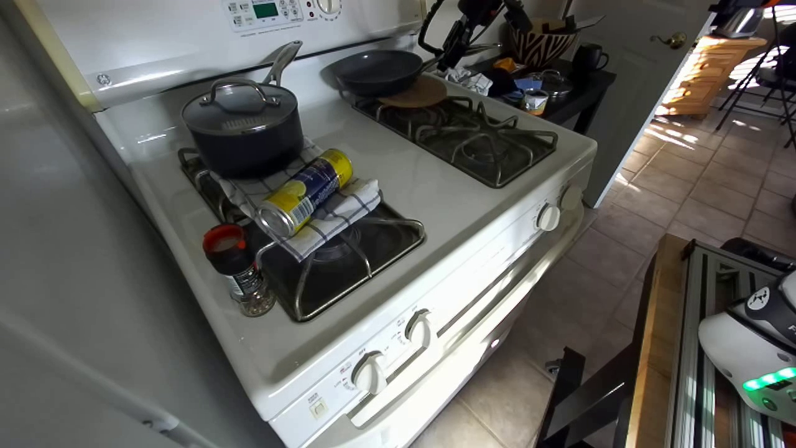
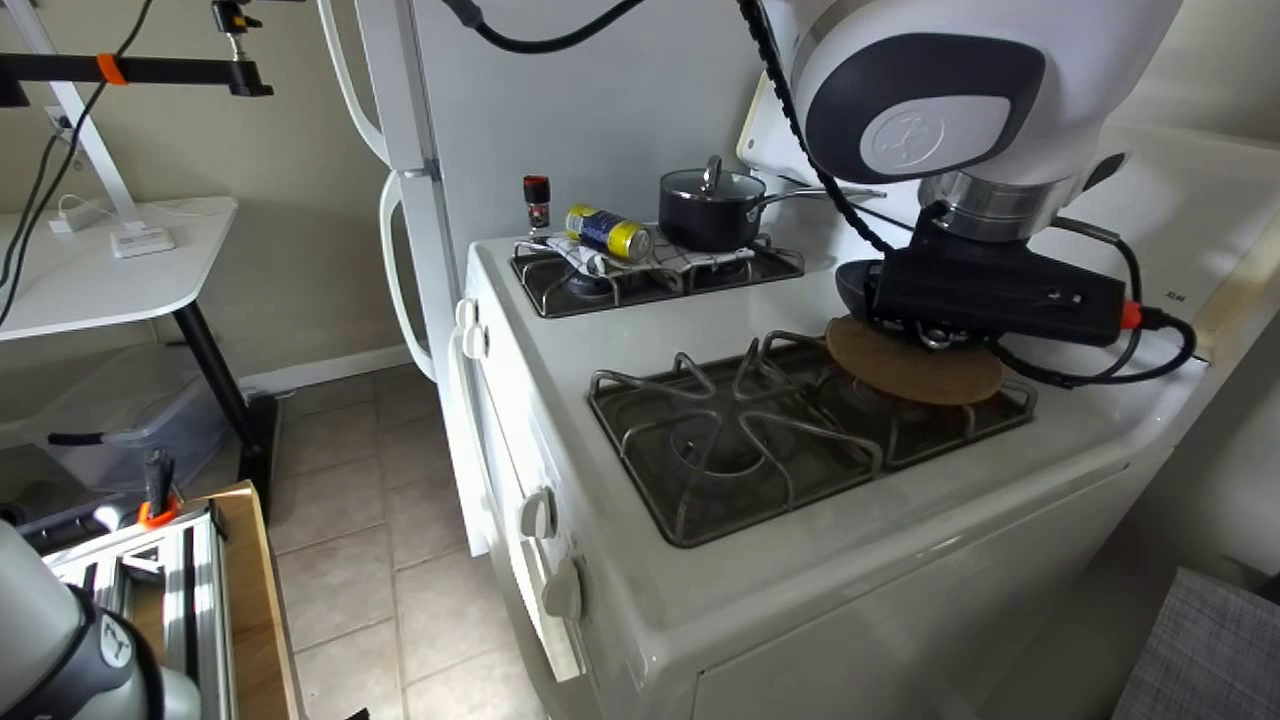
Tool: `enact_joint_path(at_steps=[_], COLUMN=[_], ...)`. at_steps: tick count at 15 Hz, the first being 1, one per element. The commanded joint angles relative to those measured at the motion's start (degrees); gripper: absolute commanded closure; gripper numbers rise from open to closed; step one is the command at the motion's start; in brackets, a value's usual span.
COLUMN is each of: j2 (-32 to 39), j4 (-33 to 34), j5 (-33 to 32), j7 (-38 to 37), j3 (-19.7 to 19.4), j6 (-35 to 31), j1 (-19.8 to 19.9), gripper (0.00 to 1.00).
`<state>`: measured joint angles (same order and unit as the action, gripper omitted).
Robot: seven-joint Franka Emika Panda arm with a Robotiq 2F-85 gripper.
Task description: Move the pan from the left rear plate and place it in the middle of the stove
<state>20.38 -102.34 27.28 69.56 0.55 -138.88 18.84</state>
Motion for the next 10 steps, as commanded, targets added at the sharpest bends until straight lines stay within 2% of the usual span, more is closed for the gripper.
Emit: enact_joint_path(at_steps=[1,10], j2=[-2.62,-4.93], j4=[-2.81,-6.31], j5=[7.78,23.75], j7=[9.34,30.25], j3=[2.76,1.26], j6=[-1.56,2.65], j1=[2.43,3.05], gripper=[0.99,0.99])
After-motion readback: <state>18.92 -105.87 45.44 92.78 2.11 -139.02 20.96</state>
